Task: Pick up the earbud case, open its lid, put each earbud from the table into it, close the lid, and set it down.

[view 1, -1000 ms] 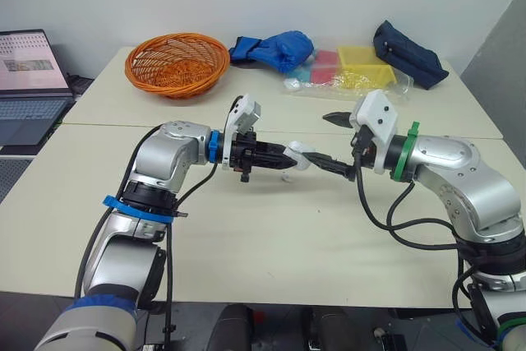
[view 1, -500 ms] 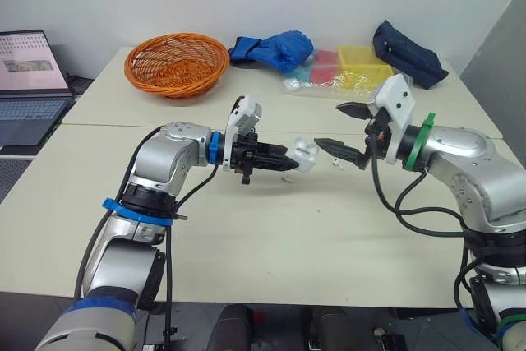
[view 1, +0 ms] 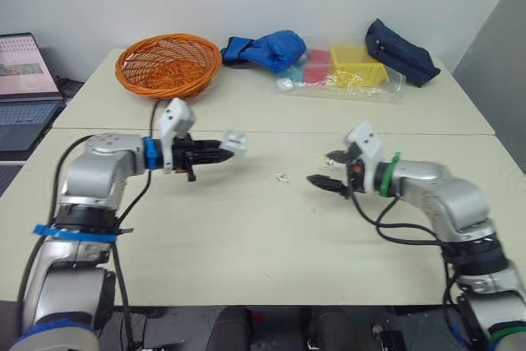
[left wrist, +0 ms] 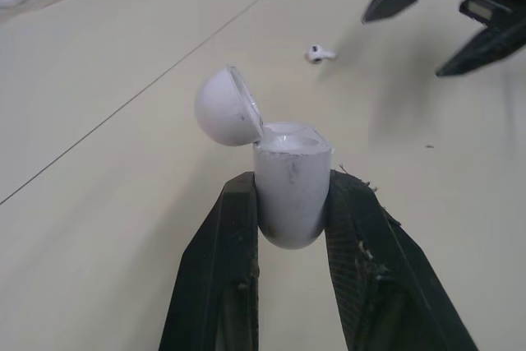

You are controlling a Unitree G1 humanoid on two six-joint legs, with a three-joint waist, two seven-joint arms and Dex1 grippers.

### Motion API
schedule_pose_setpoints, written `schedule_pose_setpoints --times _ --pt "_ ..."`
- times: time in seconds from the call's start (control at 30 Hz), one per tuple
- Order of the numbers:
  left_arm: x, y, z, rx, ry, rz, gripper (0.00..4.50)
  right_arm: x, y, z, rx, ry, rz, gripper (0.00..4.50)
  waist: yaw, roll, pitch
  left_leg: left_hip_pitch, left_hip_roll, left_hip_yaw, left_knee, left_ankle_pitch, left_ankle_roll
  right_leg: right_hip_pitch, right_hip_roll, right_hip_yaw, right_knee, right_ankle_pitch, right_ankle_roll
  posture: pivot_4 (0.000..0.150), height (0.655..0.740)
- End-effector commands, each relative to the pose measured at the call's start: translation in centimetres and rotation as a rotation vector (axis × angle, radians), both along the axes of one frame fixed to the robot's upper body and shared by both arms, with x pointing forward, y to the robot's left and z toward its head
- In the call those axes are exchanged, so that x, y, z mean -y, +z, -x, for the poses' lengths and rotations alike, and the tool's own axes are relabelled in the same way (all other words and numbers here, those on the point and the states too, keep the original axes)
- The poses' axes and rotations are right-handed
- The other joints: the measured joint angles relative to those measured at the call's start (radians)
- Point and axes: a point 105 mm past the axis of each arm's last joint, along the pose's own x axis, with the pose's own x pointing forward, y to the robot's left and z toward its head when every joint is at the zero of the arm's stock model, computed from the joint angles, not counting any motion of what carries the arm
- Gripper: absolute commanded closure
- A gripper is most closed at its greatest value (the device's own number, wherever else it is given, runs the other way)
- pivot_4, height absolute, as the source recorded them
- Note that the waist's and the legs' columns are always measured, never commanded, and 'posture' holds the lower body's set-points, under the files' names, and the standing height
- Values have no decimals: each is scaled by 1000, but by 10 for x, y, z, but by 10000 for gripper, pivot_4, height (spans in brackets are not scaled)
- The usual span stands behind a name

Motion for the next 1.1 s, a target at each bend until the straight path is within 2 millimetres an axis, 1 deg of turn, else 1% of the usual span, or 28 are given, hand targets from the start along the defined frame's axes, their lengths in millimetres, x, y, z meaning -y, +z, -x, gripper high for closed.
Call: schedule_pose_setpoints --times 0.03,0.07,0.17,0.33,0.4,0.5,0.57,0.8,0.83,0.9,0.93,1.03,1.1 --pt "-1 16 8 70 -1 5 37573 -15 -7 -11 36 9 12 266 1 0 0 0 0 0 0 0 0 0 0 0 0 0 0 1500 7400" --pt "1 16 11 69 -1 9 37573 -23 -14 -17 33 4 7 266 1 0 0 0 0 0 0 0 0 0 -1 0 0 0 0 1500 7400" --pt "8 14 21 62 -10 22 37573 -36 -29 -30 55 -6 40 266 1 0 0 0 -1 0 1 0 0 0 -1 0 0 0 0 1500 7400" --pt "7 12 29 51 5 22 37573 -43 -45 -43 56 -39 64 266 0 0 0 0 0 0 0 0 0 0 -1 0 0 0 0 1500 7400" --pt "7 12 30 48 10 23 37573 -51 -50 -45 50 -34 58 266 -2 0 0 2 0 0 0 0 0 1 0 0 0 0 0 1500 7400" --pt "8 12 30 47 11 22 37573 -60 -55 -47 43 -39 62 5546 -4 0 0 5 1 1 -1 0 0 2 1 1 1 1 -1 1500 7400" --pt "7 13 30 49 13 25 37573 -65 -55 -45 37 -24 38 12624 -4 0 0 7 5 1 -1 0 0 3 3 2 1 2 -3 1500 7400" --pt "5 13 29 47 15 16 37573 -67 -60 -35 58 12 46 38558 -4 0 0 10 12 4 -3 0 -1 4 12 3 1 1 -8 1500 7400" --pt "5 13 29 47 15 16 37573 -67 -60 -35 62 15 46 40996 -4 0 0 10 13 4 -3 0 -1 4 12 3 1 1 -9 1500 7400" --pt "7 13 28 50 8 16 37573 -69 -60 -27 56 47 31 40938 -4 0 0 10 13 4 -4 0 -1 3 13 3 1 1 -10 1500 7400" --pt "8 14 27 51 4 17 37573 -67 -59 -24 53 55 25 40938 -3 0 0 10 14 4 -4 0 -1 3 13 3 1 0 -10 1500 7400" --pt "11 14 27 51 -11 16 37573 -52 -52 -18 57 62 30 40938 -2 0 0 10 13 4 -4 0 -1 3 13 3 1 0 -10 1500 7400" --pt "13 13 29 47 -20 18 37573 -24 -42 -4 77 96 87 40938 2 0 0 9 13 5 -4 0 -1 2 12 3 1 0 -10 1500 7400"
